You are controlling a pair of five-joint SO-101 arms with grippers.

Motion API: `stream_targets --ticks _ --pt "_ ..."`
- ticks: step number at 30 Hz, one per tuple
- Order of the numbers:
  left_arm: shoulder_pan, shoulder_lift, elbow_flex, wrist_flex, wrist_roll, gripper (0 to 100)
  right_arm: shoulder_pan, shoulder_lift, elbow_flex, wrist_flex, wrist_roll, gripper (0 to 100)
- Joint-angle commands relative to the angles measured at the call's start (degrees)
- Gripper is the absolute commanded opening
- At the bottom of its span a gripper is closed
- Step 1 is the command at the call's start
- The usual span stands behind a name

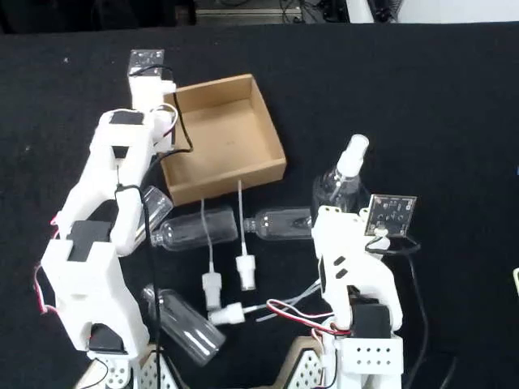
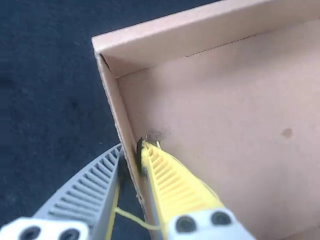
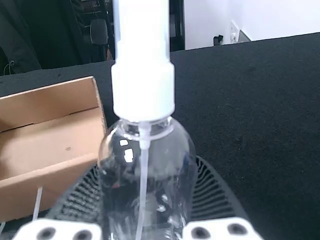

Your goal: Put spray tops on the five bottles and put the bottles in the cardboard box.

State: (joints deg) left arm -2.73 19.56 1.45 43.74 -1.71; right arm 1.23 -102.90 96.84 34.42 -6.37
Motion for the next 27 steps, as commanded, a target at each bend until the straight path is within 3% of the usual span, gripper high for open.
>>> stream_targets --ticks 1,5,10,15,27 --pt "2.0 -5.6 0.8 0.8 -2.1 3 1.1 -5.6 -0.8 0.2 0.3 1.1" --pt "2.3 -7.5 4.5 0.5 -7.3 3 1.1 -5.6 -0.8 0.2 0.3 1.1" --pt "1.1 -10.5 8.7 -2.7 -8.2 3 1.1 -5.6 -0.8 0.2 0.3 1.1" --pt "1.3 -14.1 11.4 -2.7 -15.4 3 1.1 -5.6 -0.7 0.2 0.3 1.1" --pt "0.5 -14.8 12.2 -2.5 -15.0 3 1.1 -5.6 -0.7 0.2 0.3 1.1"
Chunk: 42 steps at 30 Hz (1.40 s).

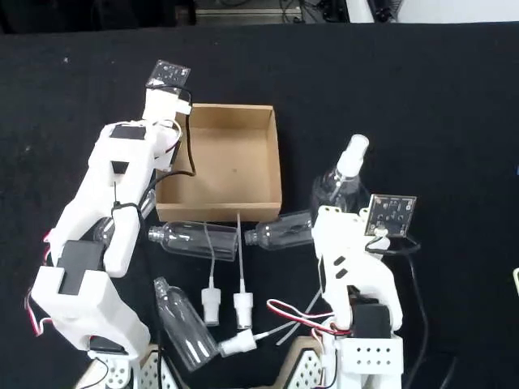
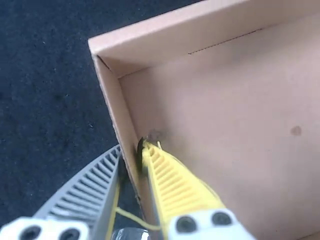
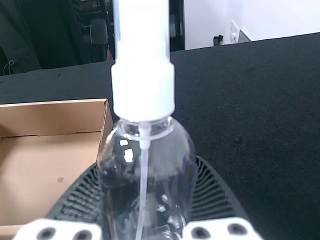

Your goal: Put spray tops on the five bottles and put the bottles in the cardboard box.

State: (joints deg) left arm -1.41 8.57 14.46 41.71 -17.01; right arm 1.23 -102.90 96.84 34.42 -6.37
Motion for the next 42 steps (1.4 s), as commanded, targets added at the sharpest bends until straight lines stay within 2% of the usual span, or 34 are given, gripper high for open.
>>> stream_targets --ticks 1,5,20,26,31,35,42 --pt "-1.4 -4.0 -0.7 -0.3 1.8 3 1.1 -5.6 -0.7 0.2 0.3 1.1" --pt "-3.9 -4.2 0.3 -0.3 9.8 3 1.1 -5.6 -0.7 0.2 0.3 1.1" --pt "-2.9 -4.4 1.8 1.8 10.1 3 1.1 -5.6 -0.7 0.2 0.3 1.1" --pt "-2.9 -13.3 -2.3 12.7 10.1 3 1.1 -5.6 -0.7 0.2 0.3 1.1" --pt "-4.0 -21.3 -3.4 16.3 10.0 3 0.9 -5.7 -0.7 -2.3 0.1 1.1" --pt "-5.4 -22.6 -1.1 15.2 10.0 3 0.8 -5.7 -0.5 -4.7 -0.3 1.1" --pt "-1.3 -17.5 8.1 1.1 10.5 3 1.1 -5.6 -0.5 -4.7 0.0 1.1"
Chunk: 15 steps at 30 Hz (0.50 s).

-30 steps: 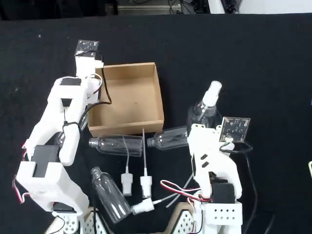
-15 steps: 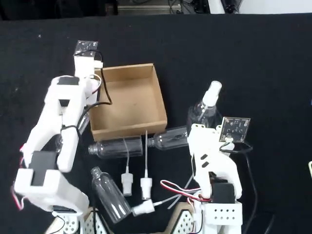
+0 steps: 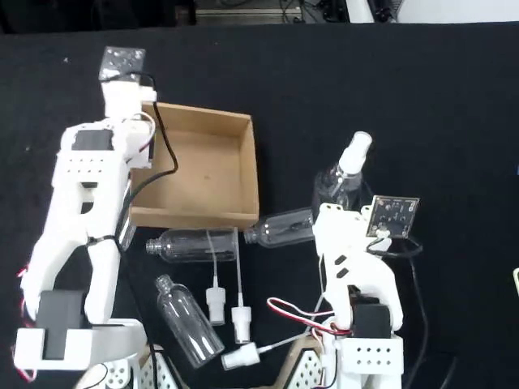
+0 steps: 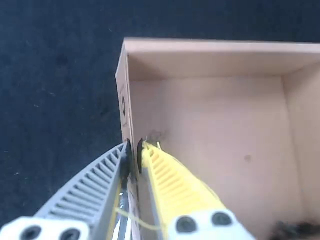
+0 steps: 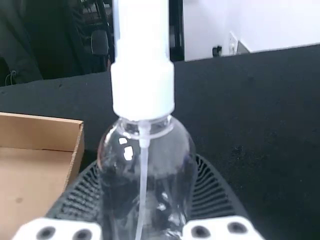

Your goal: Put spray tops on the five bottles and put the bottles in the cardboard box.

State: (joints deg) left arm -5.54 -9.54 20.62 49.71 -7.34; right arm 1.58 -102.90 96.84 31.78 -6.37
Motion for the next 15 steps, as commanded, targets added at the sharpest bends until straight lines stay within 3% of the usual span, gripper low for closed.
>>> stream_targets --ticks 1,15 --pt "3.6 1.0 2.3 -7.5 0.9 3 0.8 -5.6 -0.5 -2.0 0.1 1.1" --pt "4.1 1.2 0.6 -7.6 0.8 3 0.8 -5.5 -0.5 -1.8 0.1 1.1"
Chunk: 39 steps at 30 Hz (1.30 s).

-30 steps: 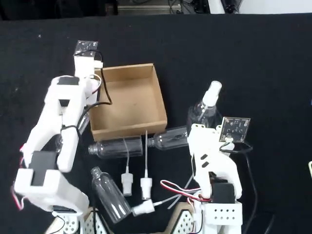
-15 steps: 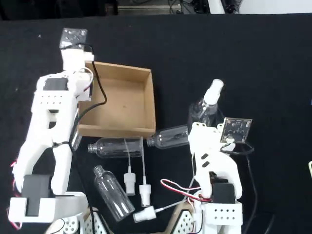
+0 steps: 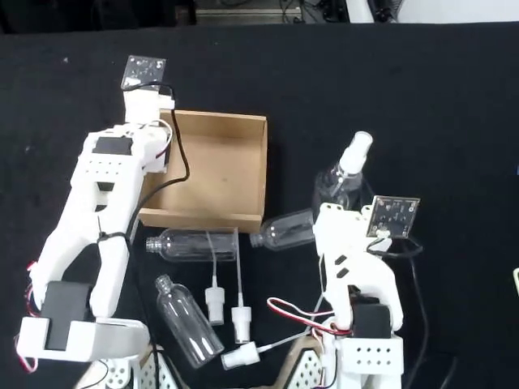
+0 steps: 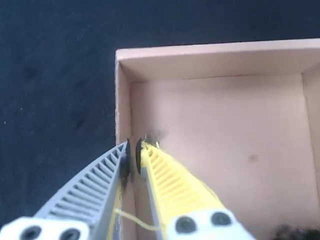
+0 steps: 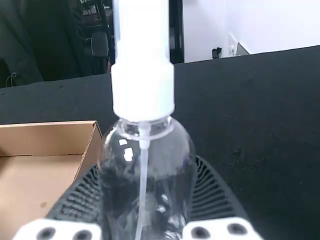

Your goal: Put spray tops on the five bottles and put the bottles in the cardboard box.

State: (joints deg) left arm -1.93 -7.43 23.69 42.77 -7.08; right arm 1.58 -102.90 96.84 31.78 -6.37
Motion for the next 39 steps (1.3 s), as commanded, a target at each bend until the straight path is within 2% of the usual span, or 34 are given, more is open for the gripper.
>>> stream_targets --ticks 1,7,12,23,31,39 --pt "-0.7 -1.0 -3.2 -0.5 0.4 3 0.8 -5.6 -0.5 -1.3 0.1 1.1" --pt "-9.0 1.1 -4.4 -1.1 0.5 3 0.8 -5.6 -0.5 -0.8 0.2 1.1" --pt "-11.3 4.1 -3.7 -0.8 0.2 3 0.8 -5.6 -0.5 -0.8 0.2 1.1" --pt "-3.0 2.9 3.9 -1.0 0.5 3 0.8 -5.6 -0.5 -0.8 0.2 1.1" --pt "-2.2 2.4 5.8 -0.5 0.7 3 0.8 -5.6 -0.5 -0.9 0.2 1.1" --pt "1.4 2.4 5.7 -0.5 4.5 3 0.8 -5.6 -0.5 -0.9 0.2 1.1"
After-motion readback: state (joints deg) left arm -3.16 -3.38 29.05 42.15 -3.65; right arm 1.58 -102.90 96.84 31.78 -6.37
